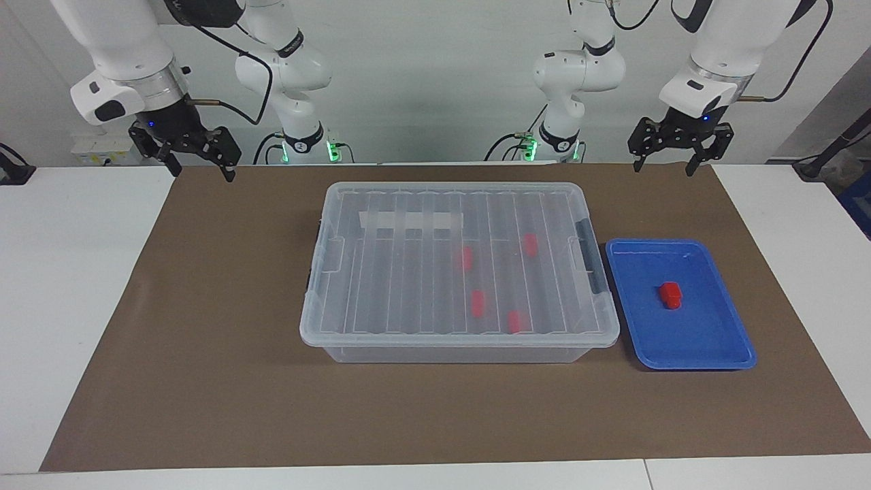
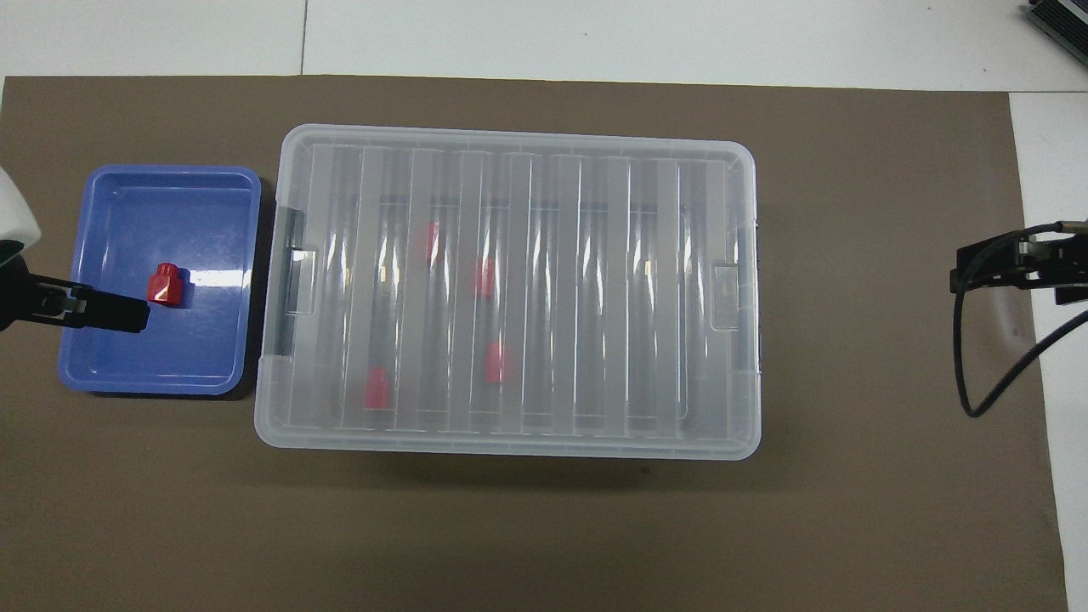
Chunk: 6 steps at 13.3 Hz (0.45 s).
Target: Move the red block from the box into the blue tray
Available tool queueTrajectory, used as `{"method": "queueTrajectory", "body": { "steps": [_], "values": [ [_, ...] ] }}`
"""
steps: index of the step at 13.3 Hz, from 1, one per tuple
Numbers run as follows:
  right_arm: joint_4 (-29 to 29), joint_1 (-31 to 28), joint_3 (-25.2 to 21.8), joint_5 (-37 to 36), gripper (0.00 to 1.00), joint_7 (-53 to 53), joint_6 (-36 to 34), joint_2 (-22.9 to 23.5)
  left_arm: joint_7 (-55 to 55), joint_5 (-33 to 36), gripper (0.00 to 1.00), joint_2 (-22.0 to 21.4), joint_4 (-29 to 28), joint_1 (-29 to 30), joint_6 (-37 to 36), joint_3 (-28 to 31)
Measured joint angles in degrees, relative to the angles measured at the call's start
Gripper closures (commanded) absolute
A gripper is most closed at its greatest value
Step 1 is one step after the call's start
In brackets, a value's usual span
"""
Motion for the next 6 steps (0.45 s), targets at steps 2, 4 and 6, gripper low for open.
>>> {"method": "queueTrajectory", "body": {
  "steps": [2,4,6],
  "values": [
    [0.0,-0.1,0.0,0.0,0.00,0.0,0.0,0.0,0.0,0.0,0.00,0.0,0.0,0.0,0.0,0.0],
    [0.0,-0.3,0.0,0.0,0.00,0.0,-0.1,0.0,0.0,0.0,0.00,0.0,0.0,0.0,0.0,0.0],
    [0.0,-0.3,0.0,0.0,0.00,0.0,-0.2,0.0,0.0,0.0,0.00,0.0,0.0,0.0,-0.2,0.0]
  ]
}}
